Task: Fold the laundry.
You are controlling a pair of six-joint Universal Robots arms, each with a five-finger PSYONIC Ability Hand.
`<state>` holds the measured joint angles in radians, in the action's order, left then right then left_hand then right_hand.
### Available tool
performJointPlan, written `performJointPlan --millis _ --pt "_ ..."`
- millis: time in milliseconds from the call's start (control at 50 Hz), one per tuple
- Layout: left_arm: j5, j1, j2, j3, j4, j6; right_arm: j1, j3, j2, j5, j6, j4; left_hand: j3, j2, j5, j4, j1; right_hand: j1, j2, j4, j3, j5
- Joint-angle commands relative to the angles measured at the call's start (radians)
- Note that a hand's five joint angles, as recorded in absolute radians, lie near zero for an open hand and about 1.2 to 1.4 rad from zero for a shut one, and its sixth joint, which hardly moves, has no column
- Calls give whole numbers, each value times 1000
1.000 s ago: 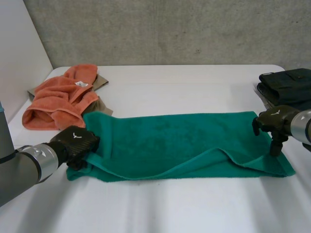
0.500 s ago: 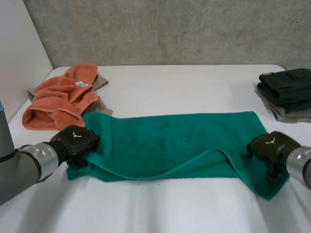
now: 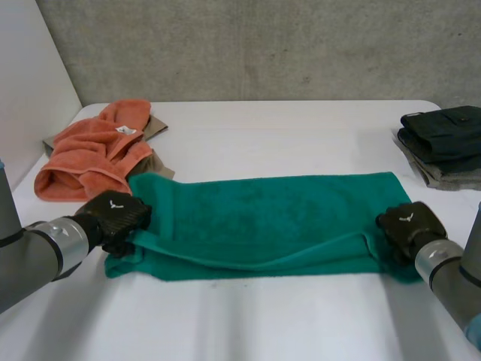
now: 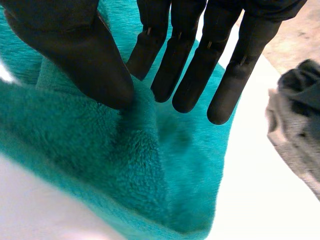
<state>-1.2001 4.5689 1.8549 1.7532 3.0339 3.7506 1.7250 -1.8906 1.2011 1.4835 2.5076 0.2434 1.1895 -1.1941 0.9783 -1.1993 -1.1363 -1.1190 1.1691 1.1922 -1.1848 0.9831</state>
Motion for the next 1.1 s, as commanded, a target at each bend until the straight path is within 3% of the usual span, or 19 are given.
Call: performJointPlan --millis 20,100,200,260,340,380,540,620,700,800,880,1000,1100 --pt "4 13 -72 0 -12 -52 -24 70 102 12 0 -44 207 -202 243 -197 -260 -277 227 204 -211 239" --pt "17 16 -135 6 -38 -87 -58 143 224 -20 -4 -163 207 -202 243 -197 -260 -277 227 204 -211 239" --pt "47 10 -181 20 -70 -110 -139 275 304 -144 -3 -367 207 -202 243 -197 -260 -277 227 204 -211 239" --pt "45 4 -186 22 -111 -109 -179 329 290 -180 -30 -502 207 -202 243 -197 -260 -277 227 204 -211 239" --pt "39 1 -169 22 -168 -95 -197 395 213 -195 -189 -755 207 -202 243 -197 -260 -277 227 204 -211 239" --pt "40 -1 -151 14 -172 -84 -193 409 177 -189 -242 -770 207 -202 243 -197 -260 -277 227 204 -211 239" --pt "37 -31 55 -84 -64 -34 -130 458 -63 -126 -161 -586 207 -202 243 -197 -260 -277 227 204 -211 239" --pt "28 -48 161 -216 37 -35 -78 559 -173 -94 -130 -492 207 -202 243 -197 -260 -277 227 204 -211 239" --pt "-5 -67 193 -435 150 -63 -35 747 -215 -25 -1 -350 207 -202 243 -197 -260 -277 227 204 -211 239" --pt "-56 -84 152 -679 429 -239 -13 904 -145 44 253 -25 207 -202 243 -197 -260 -277 227 204 -211 239" --pt "-110 -79 127 -747 615 -406 -21 874 -66 52 335 248 207 -202 243 -197 -260 -277 227 204 -211 239" --pt "-125 -64 115 -729 557 -480 -27 809 -23 0 335 277 207 -202 243 -197 -260 -277 227 204 -211 239" --pt "-98 -47 92 -583 500 -471 -44 740 -25 -123 332 171 207 -202 243 -197 -260 -277 227 204 -211 239"
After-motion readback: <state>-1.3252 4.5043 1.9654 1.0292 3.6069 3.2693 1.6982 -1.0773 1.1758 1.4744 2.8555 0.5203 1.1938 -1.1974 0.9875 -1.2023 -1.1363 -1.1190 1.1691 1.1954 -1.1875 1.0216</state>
